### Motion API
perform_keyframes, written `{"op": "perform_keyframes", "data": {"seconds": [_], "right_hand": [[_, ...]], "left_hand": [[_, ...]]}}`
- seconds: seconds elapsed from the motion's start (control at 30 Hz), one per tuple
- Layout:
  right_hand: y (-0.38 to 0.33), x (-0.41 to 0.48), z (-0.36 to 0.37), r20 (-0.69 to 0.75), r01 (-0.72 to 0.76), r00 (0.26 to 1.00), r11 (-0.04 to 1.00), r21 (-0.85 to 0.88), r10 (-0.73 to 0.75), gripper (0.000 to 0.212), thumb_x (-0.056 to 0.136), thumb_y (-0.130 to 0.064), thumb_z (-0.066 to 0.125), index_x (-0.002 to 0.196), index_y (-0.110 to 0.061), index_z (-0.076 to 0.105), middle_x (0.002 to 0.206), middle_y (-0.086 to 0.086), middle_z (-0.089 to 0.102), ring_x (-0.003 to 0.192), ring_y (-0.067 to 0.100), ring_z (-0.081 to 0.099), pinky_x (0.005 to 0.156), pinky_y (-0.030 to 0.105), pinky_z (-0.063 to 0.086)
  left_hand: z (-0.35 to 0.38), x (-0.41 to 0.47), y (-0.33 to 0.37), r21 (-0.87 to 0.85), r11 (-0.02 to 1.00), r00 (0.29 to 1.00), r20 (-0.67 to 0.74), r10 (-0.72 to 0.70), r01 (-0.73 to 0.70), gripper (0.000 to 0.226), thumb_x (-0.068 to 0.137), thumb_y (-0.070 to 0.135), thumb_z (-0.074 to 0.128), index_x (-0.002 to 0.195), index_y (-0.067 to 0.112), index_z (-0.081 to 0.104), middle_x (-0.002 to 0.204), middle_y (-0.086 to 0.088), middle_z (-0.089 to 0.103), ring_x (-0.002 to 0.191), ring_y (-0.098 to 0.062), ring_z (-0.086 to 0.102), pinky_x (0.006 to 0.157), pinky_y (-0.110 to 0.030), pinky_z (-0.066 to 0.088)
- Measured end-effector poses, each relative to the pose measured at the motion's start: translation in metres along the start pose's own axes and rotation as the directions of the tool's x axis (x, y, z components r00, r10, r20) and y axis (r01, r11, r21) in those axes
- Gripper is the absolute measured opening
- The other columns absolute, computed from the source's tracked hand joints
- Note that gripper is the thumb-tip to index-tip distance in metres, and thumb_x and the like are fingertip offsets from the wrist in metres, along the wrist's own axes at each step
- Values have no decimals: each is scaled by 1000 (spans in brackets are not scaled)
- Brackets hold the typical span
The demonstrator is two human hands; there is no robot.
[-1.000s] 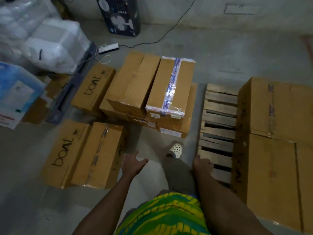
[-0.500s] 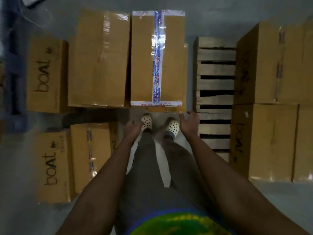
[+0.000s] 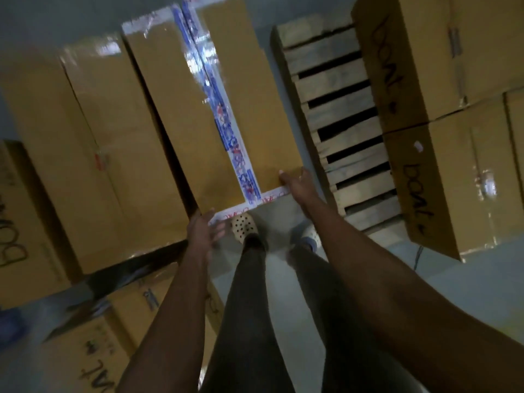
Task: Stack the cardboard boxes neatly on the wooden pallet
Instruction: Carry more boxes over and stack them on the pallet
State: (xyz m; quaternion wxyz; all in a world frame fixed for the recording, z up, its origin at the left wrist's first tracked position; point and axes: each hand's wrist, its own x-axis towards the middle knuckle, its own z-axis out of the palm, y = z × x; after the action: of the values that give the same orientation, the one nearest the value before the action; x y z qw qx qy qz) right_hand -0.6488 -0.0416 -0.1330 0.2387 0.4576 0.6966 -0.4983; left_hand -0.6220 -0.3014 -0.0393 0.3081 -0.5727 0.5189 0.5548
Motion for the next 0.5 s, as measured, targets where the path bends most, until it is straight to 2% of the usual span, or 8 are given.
{"op": "perform_keyframes", "data": {"seconds": [0.07, 0.13, 0.2, 0.3, 0.43, 0.5], "right_hand": [[-12, -8, 0, -28, -34, 999, 999, 42, 35, 110, 49, -81, 74, 139, -21, 56, 131, 2, 67, 117, 23, 64, 103, 47, 51], [-47, -40, -13, -82, -19, 996, 999, 51, 23, 96, 53, -76, 73, 132, -24, 58, 124, 2, 69, 112, 25, 66, 100, 47, 53], [-85, -76, -36, -160, 59, 986, 997, 58, -49, 76, 66, -66, 75, 128, -24, 60, 121, 3, 70, 109, 25, 66, 98, 42, 53], [-137, -123, -88, -262, 225, 946, 969, 107, -191, 46, 89, -46, 69, 126, -19, 63, 120, 6, 69, 109, 27, 63, 86, 32, 47], [-189, -179, -169, -298, 414, 889, 887, 202, -347, 39, 89, -57, 66, 109, -24, 72, 104, -3, 72, 98, 18, 66, 86, 36, 53], [-200, -204, -204, -304, 442, 876, 875, 199, -373, 49, 83, -70, 63, 107, -28, 73, 102, -6, 73, 94, 15, 68, 83, 37, 56]], "left_hand": [[-1, -19, 11, -18, 999, 997, -75, 32, -34, 33, 98, 24, 62, 130, 17, 64, 111, -8, 71, 94, -22, 67, 80, -35, 57], [1, -42, 20, 5, 989, 976, -158, 148, -149, 34, 91, 21, 67, 125, 23, 69, 116, -4, 71, 99, -24, 65, 88, -38, 57], [5, -78, 26, 1, 962, 946, -181, 269, -274, 43, 82, 19, 72, 124, 26, 72, 116, 2, 73, 105, -23, 67, 101, -45, 54], [8, -151, 34, -68, 903, 895, -182, 408, -425, 39, 86, 18, 72, 124, 23, 73, 117, 2, 73, 107, -19, 68, 100, -44, 54], [16, -250, 25, -82, 760, 762, -134, 633, -645, 31, 97, 17, 63, 126, 7, 70, 113, -3, 68, 101, -10, 66, 91, -40, 55], [29, -292, 14, -97, 682, 687, -173, 705, -725, 28, 99, 11, 58, 122, 2, 71, 112, -8, 65, 92, 3, 66, 83, -26, 57]]}}
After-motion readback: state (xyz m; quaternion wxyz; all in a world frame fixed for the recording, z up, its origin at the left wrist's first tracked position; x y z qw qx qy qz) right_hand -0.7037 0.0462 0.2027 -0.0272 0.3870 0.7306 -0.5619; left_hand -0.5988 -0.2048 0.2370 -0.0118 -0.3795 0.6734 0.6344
